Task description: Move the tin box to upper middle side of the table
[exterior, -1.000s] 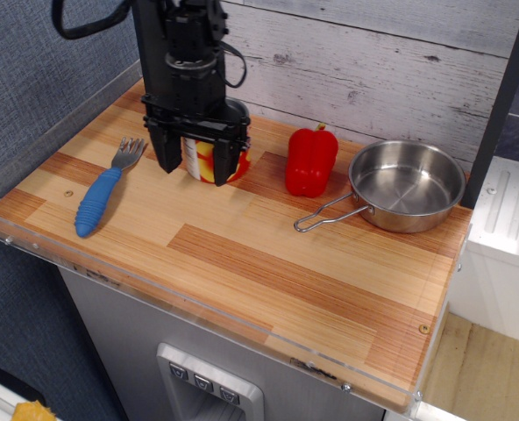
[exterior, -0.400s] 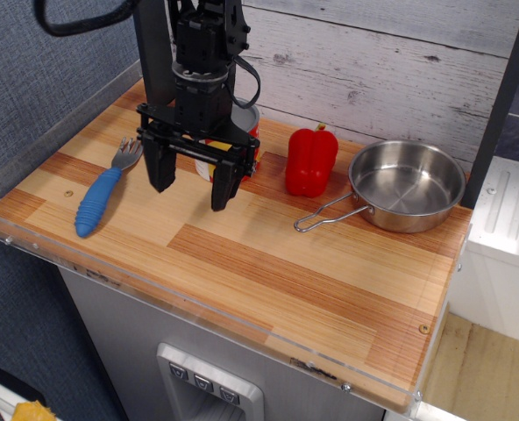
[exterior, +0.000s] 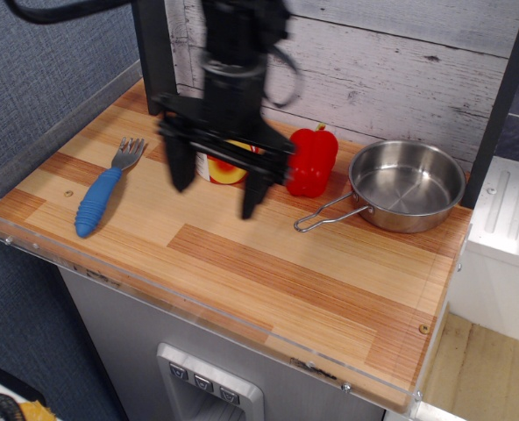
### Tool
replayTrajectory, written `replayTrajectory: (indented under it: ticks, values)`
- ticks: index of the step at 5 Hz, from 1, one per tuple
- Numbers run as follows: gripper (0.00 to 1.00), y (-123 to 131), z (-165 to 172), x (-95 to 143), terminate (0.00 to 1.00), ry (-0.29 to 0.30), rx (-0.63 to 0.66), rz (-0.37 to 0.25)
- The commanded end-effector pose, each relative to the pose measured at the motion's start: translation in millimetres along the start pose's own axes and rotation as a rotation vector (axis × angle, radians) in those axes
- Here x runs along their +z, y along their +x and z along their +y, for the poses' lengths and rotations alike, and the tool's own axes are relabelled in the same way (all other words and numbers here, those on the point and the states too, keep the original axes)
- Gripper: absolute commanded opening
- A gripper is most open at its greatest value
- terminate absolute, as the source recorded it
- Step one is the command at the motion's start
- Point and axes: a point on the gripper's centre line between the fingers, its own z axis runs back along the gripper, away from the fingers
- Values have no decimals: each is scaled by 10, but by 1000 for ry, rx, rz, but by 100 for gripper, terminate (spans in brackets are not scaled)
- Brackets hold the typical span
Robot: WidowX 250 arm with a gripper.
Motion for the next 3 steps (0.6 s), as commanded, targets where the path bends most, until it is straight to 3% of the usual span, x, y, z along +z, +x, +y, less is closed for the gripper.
replayTrajectory:
  ticks: [1, 2, 3]
  values:
    - [100, -55, -548, 268, 0, -45, -140, -103]
    - [100, -55, -548, 268, 0, -45, -140, -103]
    - [100, -55, -548, 268, 100, -45, -140, -103]
